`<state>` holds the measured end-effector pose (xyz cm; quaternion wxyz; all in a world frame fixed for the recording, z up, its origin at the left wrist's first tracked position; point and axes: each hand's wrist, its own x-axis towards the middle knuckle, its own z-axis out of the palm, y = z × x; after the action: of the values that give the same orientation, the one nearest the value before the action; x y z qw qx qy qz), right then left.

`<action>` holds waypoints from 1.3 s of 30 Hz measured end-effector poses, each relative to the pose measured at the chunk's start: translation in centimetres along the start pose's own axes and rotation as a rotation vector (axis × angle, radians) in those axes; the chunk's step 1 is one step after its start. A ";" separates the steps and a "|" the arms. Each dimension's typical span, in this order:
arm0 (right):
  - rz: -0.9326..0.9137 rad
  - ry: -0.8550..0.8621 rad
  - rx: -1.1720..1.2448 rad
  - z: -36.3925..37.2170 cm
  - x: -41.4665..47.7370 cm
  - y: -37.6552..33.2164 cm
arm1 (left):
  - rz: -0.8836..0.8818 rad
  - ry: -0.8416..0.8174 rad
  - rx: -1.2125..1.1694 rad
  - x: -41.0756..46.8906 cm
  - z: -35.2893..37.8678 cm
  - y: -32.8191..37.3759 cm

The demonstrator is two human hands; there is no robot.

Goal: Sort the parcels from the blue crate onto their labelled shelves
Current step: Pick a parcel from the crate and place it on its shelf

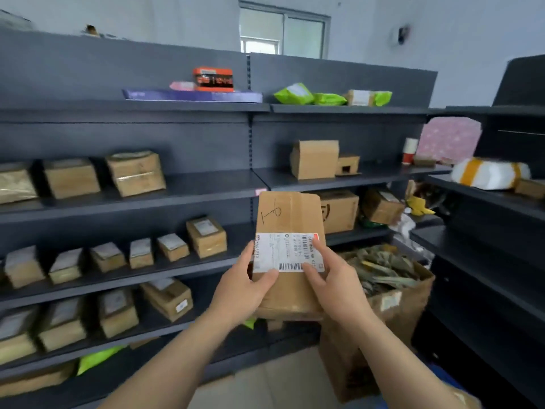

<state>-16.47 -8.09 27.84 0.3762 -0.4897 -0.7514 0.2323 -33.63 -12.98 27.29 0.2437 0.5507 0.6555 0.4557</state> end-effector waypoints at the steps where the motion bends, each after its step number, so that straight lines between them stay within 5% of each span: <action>1: -0.009 -0.007 0.014 1.3 1.2 -1.1 | -0.006 0.017 0.007 0.9 -1.8 -0.7; 12: -0.102 -0.142 0.080 13.0 13.2 -8.4 | -0.080 0.181 0.005 10.6 -13.0 -6.6; 39: -0.260 -0.315 -0.036 31.4 49.7 -11.7 | -0.100 0.288 -0.006 44.3 -23.3 -17.3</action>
<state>-59.73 32.98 33.87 0.2720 -0.3528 -0.8620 0.2418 -73.63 21.54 31.25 0.1710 0.4456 0.7088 0.5194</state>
